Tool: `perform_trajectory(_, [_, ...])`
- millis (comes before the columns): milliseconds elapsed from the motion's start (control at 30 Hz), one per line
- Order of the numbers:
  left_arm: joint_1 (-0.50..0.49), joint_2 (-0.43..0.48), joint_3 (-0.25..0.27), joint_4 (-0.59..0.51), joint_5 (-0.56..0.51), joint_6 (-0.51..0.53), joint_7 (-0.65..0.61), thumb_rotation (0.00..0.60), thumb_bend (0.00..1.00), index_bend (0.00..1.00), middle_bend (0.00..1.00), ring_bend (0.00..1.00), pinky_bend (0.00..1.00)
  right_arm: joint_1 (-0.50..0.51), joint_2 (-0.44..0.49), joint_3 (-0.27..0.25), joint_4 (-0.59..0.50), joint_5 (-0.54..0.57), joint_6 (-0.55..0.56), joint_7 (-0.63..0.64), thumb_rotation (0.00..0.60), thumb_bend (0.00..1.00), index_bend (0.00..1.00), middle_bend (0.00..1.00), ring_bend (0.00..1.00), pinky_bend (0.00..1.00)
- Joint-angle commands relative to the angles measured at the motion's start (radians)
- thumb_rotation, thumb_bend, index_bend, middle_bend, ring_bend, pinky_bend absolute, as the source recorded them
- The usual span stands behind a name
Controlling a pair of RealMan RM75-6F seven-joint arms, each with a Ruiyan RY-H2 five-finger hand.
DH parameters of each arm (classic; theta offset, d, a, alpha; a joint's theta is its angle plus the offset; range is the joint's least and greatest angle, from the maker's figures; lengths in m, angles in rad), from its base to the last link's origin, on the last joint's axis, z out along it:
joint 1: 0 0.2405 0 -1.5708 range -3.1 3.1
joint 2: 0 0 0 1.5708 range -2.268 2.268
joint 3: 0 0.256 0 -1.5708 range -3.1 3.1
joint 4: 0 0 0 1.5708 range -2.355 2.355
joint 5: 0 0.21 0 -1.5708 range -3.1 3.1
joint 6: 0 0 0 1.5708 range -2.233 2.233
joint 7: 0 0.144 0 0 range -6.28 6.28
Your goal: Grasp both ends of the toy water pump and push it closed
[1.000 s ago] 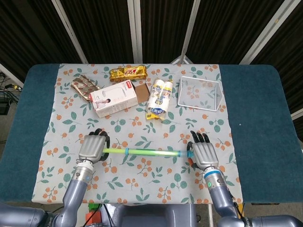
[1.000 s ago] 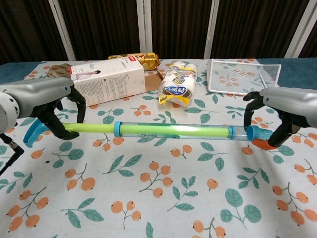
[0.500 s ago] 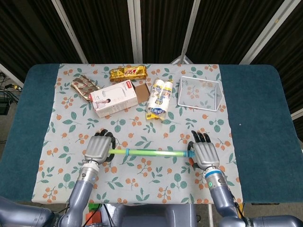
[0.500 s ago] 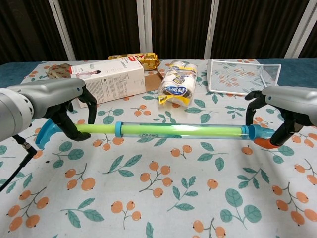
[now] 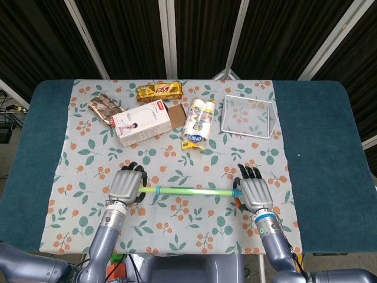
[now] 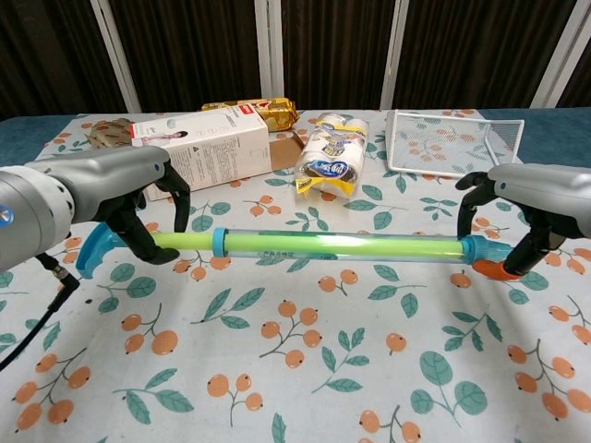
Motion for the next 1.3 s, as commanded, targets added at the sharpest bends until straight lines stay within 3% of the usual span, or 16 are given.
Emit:
perform_trajectory(33, [-0.001, -0.005, 0.001, 0.001, -0.001, 0.000, -0.001, 0.600, 0.55, 0.62, 0.28, 0.15, 0.24, 0.000, 0.000, 0.000, -0.001, -0.001, 0.002, 0.000, 0.600, 0.42, 0.64, 0.05, 0.00, 0.00])
perform_trajectory(300, [-0.004, -0.019, 0.004, 0.005, 0.000, 0.001, -0.003, 0.600, 0.55, 0.61, 0.28, 0.15, 0.24, -0.001, 0.002, -0.001, -0.007, -0.001, 0.007, -0.001, 0.600, 0.42, 0.64, 0.05, 0.00, 0.00])
perform_trajectory(367, [-0.004, -0.018, 0.008, 0.002, 0.002, 0.001, -0.002, 0.600, 0.54, 0.57, 0.25, 0.15, 0.24, -0.001, 0.003, -0.002, -0.007, -0.002, 0.007, 0.001, 0.600, 0.42, 0.60, 0.05, 0.00, 0.00])
perform_trajectory(400, [-0.003, -0.015, 0.010, 0.000, 0.004, 0.001, -0.002, 0.600, 0.52, 0.53, 0.23, 0.15, 0.24, -0.002, 0.004, -0.003, -0.007, -0.005, 0.006, 0.002, 0.600, 0.42, 0.52, 0.05, 0.00, 0.00])
perform_trajectory(467, [0.000, -0.006, 0.015, -0.006, 0.009, -0.003, -0.008, 0.600, 0.45, 0.43, 0.18, 0.13, 0.22, -0.004, 0.007, -0.007, -0.006, -0.010, 0.003, 0.005, 0.600, 0.42, 0.25, 0.04, 0.00, 0.00])
perform_trajectory(533, [0.003, 0.007, 0.019, -0.013, 0.013, -0.009, -0.014, 0.600, 0.38, 0.34, 0.14, 0.10, 0.19, -0.006, 0.013, -0.010, -0.007, -0.012, -0.004, 0.012, 0.600, 0.42, 0.06, 0.01, 0.00, 0.00])
perform_trajectory(567, [0.006, 0.015, 0.022, -0.017, 0.017, -0.012, -0.019, 0.600, 0.35, 0.29, 0.13, 0.09, 0.17, -0.007, 0.018, -0.010, -0.008, -0.012, -0.007, 0.016, 0.600, 0.42, 0.01, 0.00, 0.00, 0.00])
perform_trajectory(700, [0.017, 0.038, 0.027, -0.025, 0.035, -0.021, -0.047, 0.600, 0.30, 0.19, 0.10, 0.07, 0.14, -0.010, 0.030, -0.012, -0.009, -0.012, -0.014, 0.024, 0.600, 0.42, 0.00, 0.00, 0.00, 0.00])
perform_trajectory(933, [0.046, 0.096, 0.059, -0.059, 0.083, -0.031, -0.095, 0.600, 0.29, 0.17, 0.10, 0.06, 0.14, -0.022, 0.060, -0.022, -0.009, -0.030, -0.016, 0.042, 0.600, 0.42, 0.00, 0.00, 0.00, 0.00])
perform_trajectory(1067, [0.083, 0.172, 0.106, -0.087, 0.149, -0.034, -0.137, 0.600, 0.27, 0.17, 0.10, 0.06, 0.13, -0.047, 0.108, -0.049, 0.004, -0.090, -0.019, 0.072, 0.600, 0.42, 0.00, 0.00, 0.00, 0.00])
perform_trajectory(1167, [0.123, 0.248, 0.173, -0.080, 0.270, -0.022, -0.174, 0.600, 0.23, 0.16, 0.09, 0.06, 0.12, -0.085, 0.153, -0.093, 0.025, -0.184, -0.016, 0.117, 0.600, 0.42, 0.00, 0.00, 0.00, 0.00])
perform_trajectory(1300, [0.191, 0.341, 0.248, -0.084, 0.408, 0.008, -0.274, 0.600, 0.15, 0.06, 0.04, 0.02, 0.09, -0.141, 0.214, -0.134, 0.038, -0.278, -0.009, 0.210, 0.600, 0.42, 0.00, 0.00, 0.00, 0.00])
